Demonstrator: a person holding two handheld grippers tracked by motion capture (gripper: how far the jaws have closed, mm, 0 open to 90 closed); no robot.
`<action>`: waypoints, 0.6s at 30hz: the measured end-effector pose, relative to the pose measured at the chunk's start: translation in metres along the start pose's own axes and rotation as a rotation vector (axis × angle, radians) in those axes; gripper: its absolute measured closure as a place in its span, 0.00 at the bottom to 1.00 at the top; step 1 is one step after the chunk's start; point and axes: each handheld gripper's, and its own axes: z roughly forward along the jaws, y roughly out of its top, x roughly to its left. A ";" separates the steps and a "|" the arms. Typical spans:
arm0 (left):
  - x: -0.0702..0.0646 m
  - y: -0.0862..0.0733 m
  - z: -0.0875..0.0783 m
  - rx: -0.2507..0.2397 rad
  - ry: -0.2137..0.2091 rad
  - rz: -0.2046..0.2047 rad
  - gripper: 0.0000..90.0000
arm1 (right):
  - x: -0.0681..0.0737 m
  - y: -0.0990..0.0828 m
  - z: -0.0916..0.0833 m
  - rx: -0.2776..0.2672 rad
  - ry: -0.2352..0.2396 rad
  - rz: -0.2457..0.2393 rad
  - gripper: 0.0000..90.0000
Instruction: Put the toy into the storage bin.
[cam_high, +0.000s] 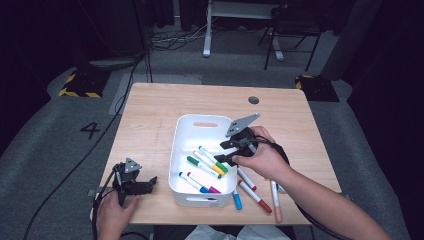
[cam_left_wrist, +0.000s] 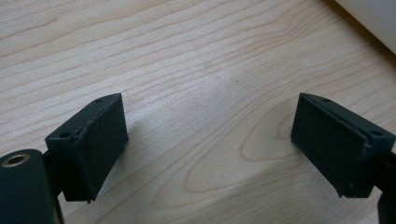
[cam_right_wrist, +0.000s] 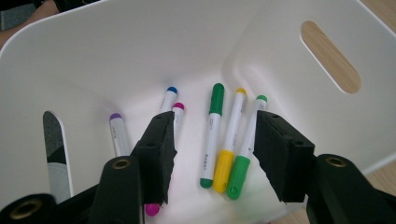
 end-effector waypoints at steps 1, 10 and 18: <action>0.000 0.000 0.000 0.000 0.000 0.000 0.12 | -0.001 -0.002 -0.003 -0.003 -0.006 0.007 0.54; 0.000 0.001 0.000 0.002 0.001 -0.002 0.12 | -0.011 -0.023 -0.028 -0.032 -0.042 0.070 0.55; 0.000 0.001 0.000 0.001 0.001 -0.003 0.12 | -0.018 -0.048 -0.046 -0.036 -0.051 0.121 0.62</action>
